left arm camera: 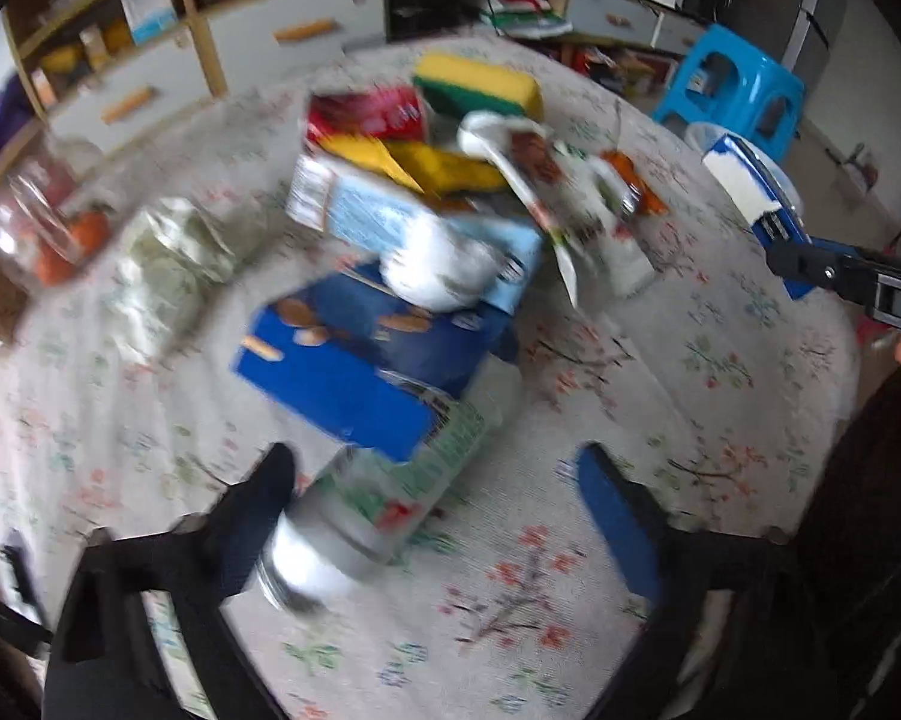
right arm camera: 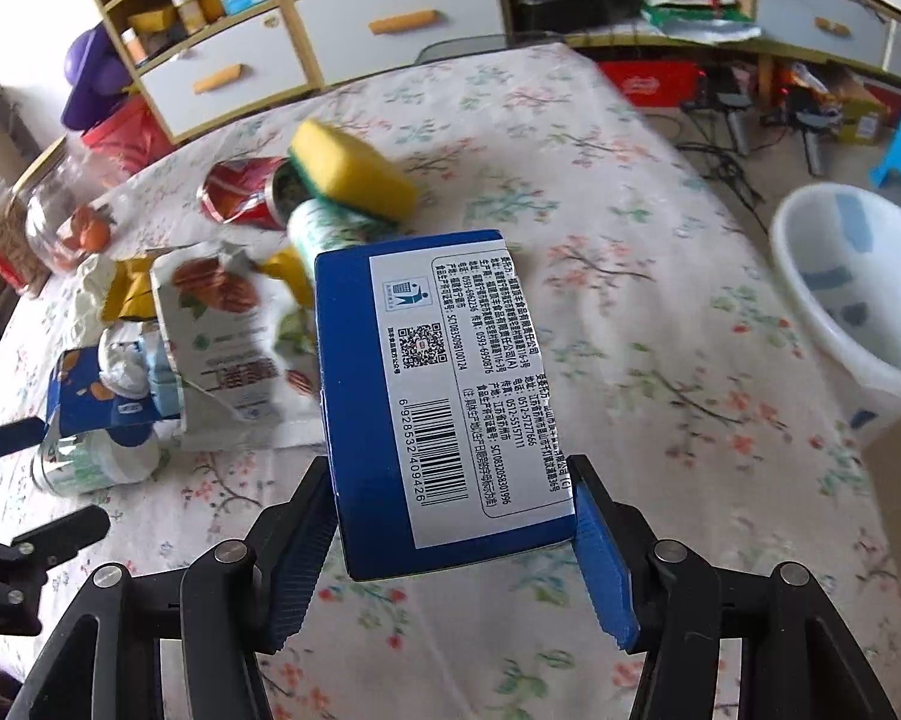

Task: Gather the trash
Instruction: 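Grasp the blue box with the right gripper while the left gripper grasps the white bottle, then carry the blue box over the white bin and open the right gripper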

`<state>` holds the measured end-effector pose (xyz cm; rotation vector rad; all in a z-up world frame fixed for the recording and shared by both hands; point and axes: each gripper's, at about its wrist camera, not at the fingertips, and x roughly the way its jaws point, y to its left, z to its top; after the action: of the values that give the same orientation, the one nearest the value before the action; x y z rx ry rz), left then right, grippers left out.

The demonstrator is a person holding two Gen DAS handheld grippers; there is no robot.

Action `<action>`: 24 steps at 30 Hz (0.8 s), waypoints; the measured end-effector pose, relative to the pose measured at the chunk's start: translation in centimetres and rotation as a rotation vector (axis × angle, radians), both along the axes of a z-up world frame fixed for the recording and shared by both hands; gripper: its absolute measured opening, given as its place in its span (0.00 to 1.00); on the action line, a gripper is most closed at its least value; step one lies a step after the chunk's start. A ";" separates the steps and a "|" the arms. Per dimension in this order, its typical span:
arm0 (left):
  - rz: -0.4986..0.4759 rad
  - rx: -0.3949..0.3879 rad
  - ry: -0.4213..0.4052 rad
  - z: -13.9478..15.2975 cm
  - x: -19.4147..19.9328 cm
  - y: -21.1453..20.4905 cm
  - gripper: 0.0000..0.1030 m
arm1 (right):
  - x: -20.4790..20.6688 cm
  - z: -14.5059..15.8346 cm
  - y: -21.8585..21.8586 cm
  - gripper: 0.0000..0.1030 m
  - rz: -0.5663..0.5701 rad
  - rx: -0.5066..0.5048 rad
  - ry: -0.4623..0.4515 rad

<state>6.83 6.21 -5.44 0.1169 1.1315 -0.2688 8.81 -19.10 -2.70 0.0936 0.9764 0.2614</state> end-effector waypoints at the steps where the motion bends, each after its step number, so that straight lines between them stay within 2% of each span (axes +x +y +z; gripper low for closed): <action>1: 0.001 -0.011 0.018 -0.2 0.0 -0.1 0.82 | 0.0 0.0 -0.5 0.62 -0.009 0.003 0.003; 4: -0.002 -0.004 0.036 -0.7 -0.3 -0.8 0.74 | -0.2 0.1 -1.7 0.62 -0.028 0.011 0.006; 5: 0.001 -0.006 0.044 -0.9 -0.5 -1.0 0.68 | -0.3 0.2 -1.8 0.62 -0.032 0.013 0.007; 6: 0.006 -0.017 0.054 -1.0 -0.6 -1.1 0.61 | -0.4 0.3 -2.2 0.62 -0.037 0.016 0.007; 8: 0.035 -0.041 0.071 -1.1 -0.8 -0.9 0.57 | -0.5 0.4 -2.6 0.62 -0.042 0.019 0.007; 10: 0.065 -0.091 0.081 -0.9 -1.1 -0.7 0.49 | -0.7 0.5 -3.0 0.62 -0.045 0.021 0.006; 11: 0.078 -0.115 0.088 -0.8 -1.2 -0.6 0.41 | -0.8 0.6 -3.2 0.62 -0.046 0.022 0.005; 16: 0.147 -0.190 0.107 -0.6 -2.0 -0.1 0.39 | -1.3 0.6 -4.2 0.62 -0.057 0.031 0.010; 24: 0.107 -0.229 0.122 0.1 -4.5 -1.4 0.38 | -1.9 1.0 -5.6 0.62 -0.080 0.039 0.006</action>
<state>2.33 4.84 -5.33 -0.1641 1.2151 -0.3110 6.88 -24.73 -1.69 0.1687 0.9713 0.2072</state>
